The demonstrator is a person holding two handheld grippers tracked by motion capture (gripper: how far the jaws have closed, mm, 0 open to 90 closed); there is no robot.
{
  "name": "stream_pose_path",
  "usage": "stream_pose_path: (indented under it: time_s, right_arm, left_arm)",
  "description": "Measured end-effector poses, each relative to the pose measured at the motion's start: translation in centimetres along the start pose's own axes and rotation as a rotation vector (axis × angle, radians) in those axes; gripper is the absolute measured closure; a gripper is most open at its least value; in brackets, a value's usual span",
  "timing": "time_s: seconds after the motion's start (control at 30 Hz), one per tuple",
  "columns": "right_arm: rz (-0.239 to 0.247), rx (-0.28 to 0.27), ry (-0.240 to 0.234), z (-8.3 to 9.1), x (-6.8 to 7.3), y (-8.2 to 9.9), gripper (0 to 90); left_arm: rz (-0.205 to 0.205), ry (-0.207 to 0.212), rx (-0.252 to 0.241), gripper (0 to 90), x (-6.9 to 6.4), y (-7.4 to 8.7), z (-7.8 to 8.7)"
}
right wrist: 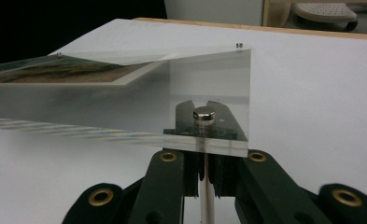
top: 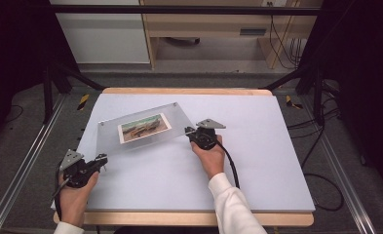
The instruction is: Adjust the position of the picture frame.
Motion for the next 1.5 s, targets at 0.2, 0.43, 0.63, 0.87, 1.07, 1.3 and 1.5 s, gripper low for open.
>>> stream_pose_path:
  time_s: [0.2, 0.43, 0.63, 0.87, 1.07, 1.3, 1.5]
  right_arm:
    - [-0.008, 0.015, -0.003, 0.2, 0.0, -0.7, 83.7]
    - [-0.006, 0.032, -0.003, 0.2, 0.0, -0.7, 83.8]
    - [0.007, 0.043, 0.003, 0.2, 0.0, -0.7, 83.8]
    - [-0.009, 0.047, -0.015, 0.1, -0.1, -0.7, 82.3]
    - [0.004, 0.056, 0.000, 0.0, 0.0, -0.8, 83.6]
    - [0.021, 0.054, 0.008, 0.1, 0.2, -1.2, 84.5]
    - [0.052, 0.030, 0.020, 0.9, 0.9, -1.7, 84.9]
  left_arm:
    - [-0.006, -0.010, -0.027, 78.8, 0.1, -0.2, -0.3]
    - [0.008, 0.007, -0.031, 73.5, 0.3, -0.4, -0.8]
    - [0.012, 0.028, -0.024, 82.9, 0.3, -0.6, -1.0]
    - [0.002, 0.013, -0.011, 83.5, 0.2, -0.6, -0.9]
    - [-0.004, 0.004, -0.012, 83.1, 0.2, -0.6, -0.9]
    - [0.002, 0.006, -0.038, 83.2, 0.4, -1.0, -0.9]
    - [0.002, -0.005, -0.077, 83.5, 0.5, -1.4, 0.0]
Point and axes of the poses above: each handheld gripper's, and its own axes: z roughly backward along the jaws, y roughly out of its underside, x roughly to its left, the point moved 1 cm from there along -z, roughly forward along the jaws, and after that the axes turned 14 degrees about x, right-handed, at the moved point
